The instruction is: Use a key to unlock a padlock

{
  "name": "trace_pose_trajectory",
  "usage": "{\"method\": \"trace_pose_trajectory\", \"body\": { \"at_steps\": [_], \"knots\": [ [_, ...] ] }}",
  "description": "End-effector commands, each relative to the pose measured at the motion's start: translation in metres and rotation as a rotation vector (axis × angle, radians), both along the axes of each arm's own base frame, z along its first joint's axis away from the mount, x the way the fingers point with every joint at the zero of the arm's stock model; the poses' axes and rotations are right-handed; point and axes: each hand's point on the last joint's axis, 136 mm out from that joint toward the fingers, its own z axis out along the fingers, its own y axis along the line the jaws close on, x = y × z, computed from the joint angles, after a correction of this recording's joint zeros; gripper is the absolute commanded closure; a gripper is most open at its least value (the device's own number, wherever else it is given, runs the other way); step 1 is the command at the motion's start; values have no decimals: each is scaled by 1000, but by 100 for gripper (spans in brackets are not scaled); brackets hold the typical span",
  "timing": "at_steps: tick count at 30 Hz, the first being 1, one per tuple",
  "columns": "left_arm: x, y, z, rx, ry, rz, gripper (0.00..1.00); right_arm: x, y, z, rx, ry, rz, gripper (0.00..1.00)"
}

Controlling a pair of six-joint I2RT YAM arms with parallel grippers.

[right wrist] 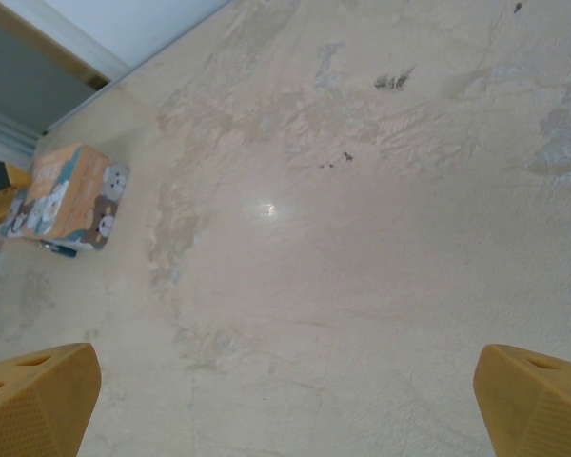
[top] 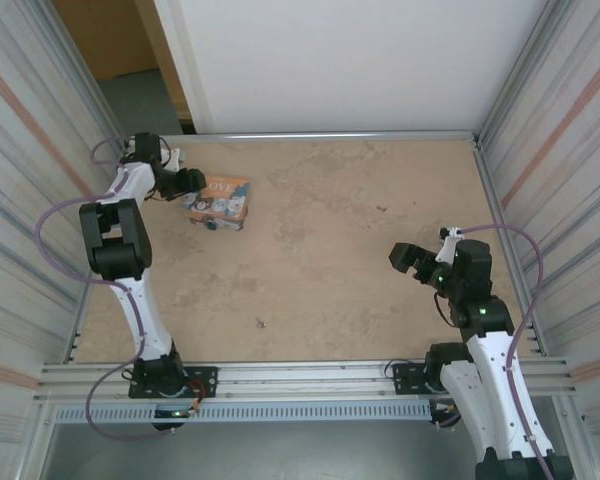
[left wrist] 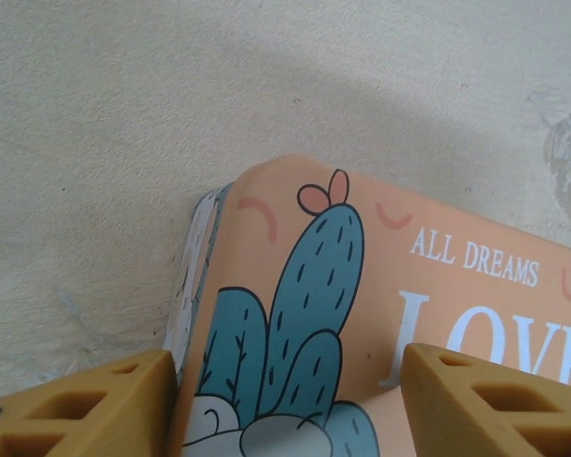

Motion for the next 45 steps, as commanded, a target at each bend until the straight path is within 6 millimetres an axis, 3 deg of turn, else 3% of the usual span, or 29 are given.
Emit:
{"method": "trace_pose_trajectory", "body": {
  "at_steps": [1,10,11,12,21,27,38,45],
  "knots": [
    [-16,-4,-13,-13,49,-42,41,-3,0,1,-16,-5,6,1],
    [-30,-42,-21,52,66,-180,45,-3,-1,2,-17,-6,0,1],
    [-31,-50,-23,54,69,-196,45,-3,-1,2,-16,-4,0,1],
    [-31,-58,-9,63,38,-216,45,-4,-1,2,-16,-4,0,1],
    [-45,-132,1,98,12,-352,45,-7,-2,4,-19,-9,-5,1],
    [-66,-168,4,91,33,-335,45,-7,-3,5,-23,-10,-5,1],
    [-109,-210,-7,31,77,-258,46,-3,0,4,-5,8,-1,1],
    [-123,-230,-15,31,80,-239,46,-2,0,2,3,22,-4,1]
  ]
}}
